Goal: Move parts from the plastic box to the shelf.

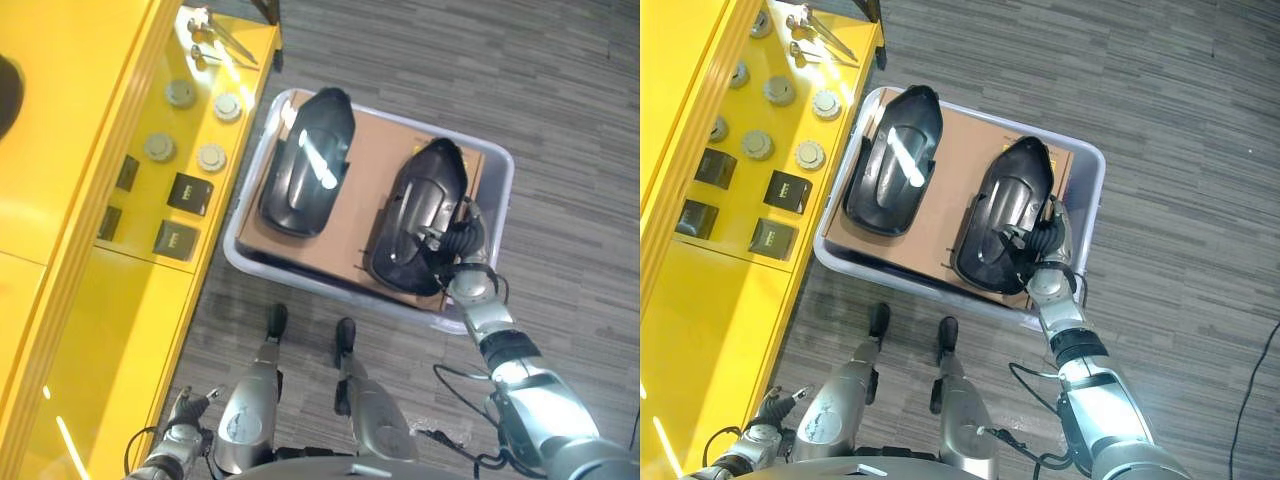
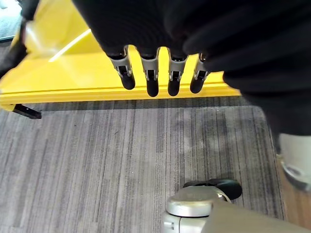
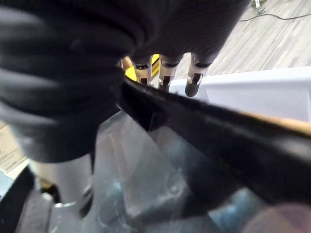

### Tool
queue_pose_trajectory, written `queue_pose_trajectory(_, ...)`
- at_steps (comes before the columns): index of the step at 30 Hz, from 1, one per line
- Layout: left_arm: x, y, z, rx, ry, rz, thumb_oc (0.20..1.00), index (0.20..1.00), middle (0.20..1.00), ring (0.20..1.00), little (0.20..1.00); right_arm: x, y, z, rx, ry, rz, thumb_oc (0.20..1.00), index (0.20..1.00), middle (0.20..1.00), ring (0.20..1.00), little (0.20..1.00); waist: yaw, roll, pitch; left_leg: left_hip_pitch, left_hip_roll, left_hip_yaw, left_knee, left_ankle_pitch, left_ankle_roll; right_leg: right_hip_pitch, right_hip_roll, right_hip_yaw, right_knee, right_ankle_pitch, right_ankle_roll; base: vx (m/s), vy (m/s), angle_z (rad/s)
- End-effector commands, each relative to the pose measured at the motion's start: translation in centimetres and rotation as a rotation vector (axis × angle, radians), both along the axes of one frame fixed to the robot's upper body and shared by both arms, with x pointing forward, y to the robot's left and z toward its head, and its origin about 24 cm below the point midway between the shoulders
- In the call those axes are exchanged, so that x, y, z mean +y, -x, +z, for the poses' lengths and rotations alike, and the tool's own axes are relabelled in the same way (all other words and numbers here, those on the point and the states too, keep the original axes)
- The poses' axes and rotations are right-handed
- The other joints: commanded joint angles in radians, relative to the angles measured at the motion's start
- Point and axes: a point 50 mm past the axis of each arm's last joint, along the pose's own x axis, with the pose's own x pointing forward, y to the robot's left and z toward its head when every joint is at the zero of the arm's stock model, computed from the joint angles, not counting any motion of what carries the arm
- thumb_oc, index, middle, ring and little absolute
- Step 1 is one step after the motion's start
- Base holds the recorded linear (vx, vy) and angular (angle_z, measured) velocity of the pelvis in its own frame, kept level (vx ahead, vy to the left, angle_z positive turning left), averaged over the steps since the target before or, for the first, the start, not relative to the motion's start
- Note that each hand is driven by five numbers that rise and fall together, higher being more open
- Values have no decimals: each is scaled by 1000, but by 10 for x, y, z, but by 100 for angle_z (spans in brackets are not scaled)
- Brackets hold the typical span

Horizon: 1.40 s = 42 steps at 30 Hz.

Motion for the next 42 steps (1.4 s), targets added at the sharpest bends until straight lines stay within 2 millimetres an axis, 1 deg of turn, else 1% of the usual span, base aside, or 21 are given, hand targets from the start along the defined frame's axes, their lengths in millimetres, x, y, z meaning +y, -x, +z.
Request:
queue_pose_trajectory(1,5,6,-1,31,-51,5,1000,1000,1000,1000,1000,9,18,-52,258,25,31,200,200,200,200,200,24,19,-24,-1,3,-56,-8,-44,-20,-39,-76,9,-5,35,87,0,0,0)
queue_pose_trajectory(2,5,6,-1,31,-51,6,1000,1000,1000,1000,1000,9,18,-52,258,25,31,200,200,200,200,200,24,19,-24,-1,3,-56,-8,-44,-20,-39,-76,9,-5,35,87,0,0,0)
queue_pose_trajectory(9,6,9,-2,29,-63,6,1000,1000,1000,1000,1000,7,29,-80,383,-59,-50,200,200,200,200,200,28,39,-52,26,-5,-47,-8,-58,-17,-15,-86,5,-5,27,90,0,0,0)
queue_pose_trajectory(15,10,-10,11,-93,-68,-18,1000,1000,1000,1000,1000,-19,38,-79,373,-87,-146,200,200,200,200,200,31,57,-92,78,-6,-41,-8,-77,-13,32,-95,7,-5,12,92,22,-6,1)
queue_pose_trajectory(17,10,-18,20,-164,-67,-41,1000,1000,1000,1000,1000,-28,41,-76,350,-97,-174,200,200,200,200,200,31,66,-107,94,-2,-38,-8,-82,-14,49,-98,3,-5,4,93,0,0,0)
queue_pose_trajectory(19,11,-39,38,-292,-40,-62,1000,1000,1000,1000,1000,-38,42,-67,310,-88,-190,200,200,200,200,200,30,73,-125,112,1,-36,-8,-86,-15,66,-100,-2,-5,-2,94,0,0,0)
queue_pose_trajectory(21,14,-40,45,-331,-34,-59,1000,1000,1000,1000,1000,-41,43,-64,293,-75,-186,200,200,200,200,200,30,76,-134,123,3,-35,-8,-89,-16,78,-100,-3,-5,-7,94,34,-33,-1)
queue_pose_trajectory(22,16,-57,69,-462,-12,-79,1000,1000,1000,1000,1000,-49,41,-52,243,-60,-195,200,200,200,200,200,33,79,-150,143,7,-33,-8,-94,-18,98,-100,-8,-5,-14,95,43,-53,-3)
queue_pose_trajectory(25,21,-71,103,-624,23,-101,1000,1000,1000,1000,1000,-54,40,-31,146,-31,-173,200,200,200,200,200,33,80,-176,165,15,-28,-8,-100,-21,121,-101,-16,-5,-22,96,18,-62,-3)
queue_pose_trajectory(27,22,-78,123,-716,51,-105,1000,1000,1000,1000,1000,-53,38,-16,78,-2,-151,200,200,200,200,200,32,77,-196,179,21,-24,-8,-104,-25,138,-101,-20,-5,-29,94,28,-45,0)
queue_pose_trajectory(28,23,-77,123,-715,51,-105,1000,1000,1000,1000,1000,-53,38,-17,79,-2,-151,200,200,200,200,200,32,77,-196,180,21,-24,-8,-105,-25,139,-100,-20,-5,-29,94,22,-62,-3)
queue_pose_trajectory(29,22,-84,145,-807,77,-122,1000,1000,1000,1000,1000,-48,37,11,-29,73,-96,200,200,200,200,200,24,72,-214,191,27,-21,-8,-107,-29,151,-99,-24,-5,-34,94,22,-64,-5)
queue_pose_trajectory(33,13,-92,182,-969,144,-170,1000,1000,1000,1000,1000,-39,42,64,-245,251,-42,200,200,200,200,200,6,62,-254,208,37,-13,-8,-115,-39,175,-99,-31,-5,-47,90,24,-47,-2)
queue_pose_trajectory(34,12,-92,182,-968,145,-170,1000,1000,1000,1000,1000,-39,43,63,-244,252,-43,200,200,200,200,200,6,63,-254,209,37,-14,-8,-116,-39,176,-98,-32,-5,-48,90,54,-43,-1)
queue_pose_trajectory(35,3,-97,195,-1032,194,-193,1000,1000,1000,1000,1000,-34,49,92,-340,417,-20,200,200,200,200,200,-4,56,-273,222,44,-12,-8,-123,-42,190,-93,-30,-3,-57,86,64,-49,-1)
queue_pose_trajectory(36,-2,-100,199,-1058,223,-196,1000,1000,1000,1000,1000,-30,50,101,-391,437,-12,200,200,200,200,200,-10,52,-281,228,46,-12,-8,-125,-42,195,-90,-26,-3,-59,85,64,-49,1)
queue_pose_trajectory(37,-2,-100,199,-1058,224,-196,1000,1000,1000,1000,1000,-30,51,101,-391,438,-13,200,200,200,200,200,-9,53,-281,229,47,-12,-8,-126,-43,196,-90,-27,-3,-59,85,34,-38,1)
queue_pose_trajectory(38,-16,-108,205,-1099,307,-199,1000,1000,1000,1000,1000,-20,55,120,-486,500,-3,200,200,200,200,200,-20,45,-296,240,51,-12,-8,-123,-43,204,-86,-21,0,-58,82,64,-32,0)
queue_pose_trajectory(39,-23,-112,206,-1101,345,-199,1000,1000,1000,1000,1000,-14,57,129,-535,516,8,200,200,200,200,200,-26,42,-307,251,55,-11,-8,-135,-42,213,-84,-18,-1,-67,83,74,-44,-2)
queue_pose_trajectory(40,-39,-124,215,-1131,378,-238,1000,1000,1000,1000,1000,-1,61,142,-626,535,23,200,200,200,200,200,-37,38,-320,260,58,-8,-8,-133,-43,220,-82,-13,1,-65,81,84,-31,-3)
queue_pose_trajectory(42,-51,-133,227,-1168,398,-288,1000,1000,1000,1000,1000,11,63,155,-720,515,35,200,200,200,200,200,-47,36,-335,270,62,-4,-8,-140,-43,229,-80,-10,3,-72,80,49,-21,-5)
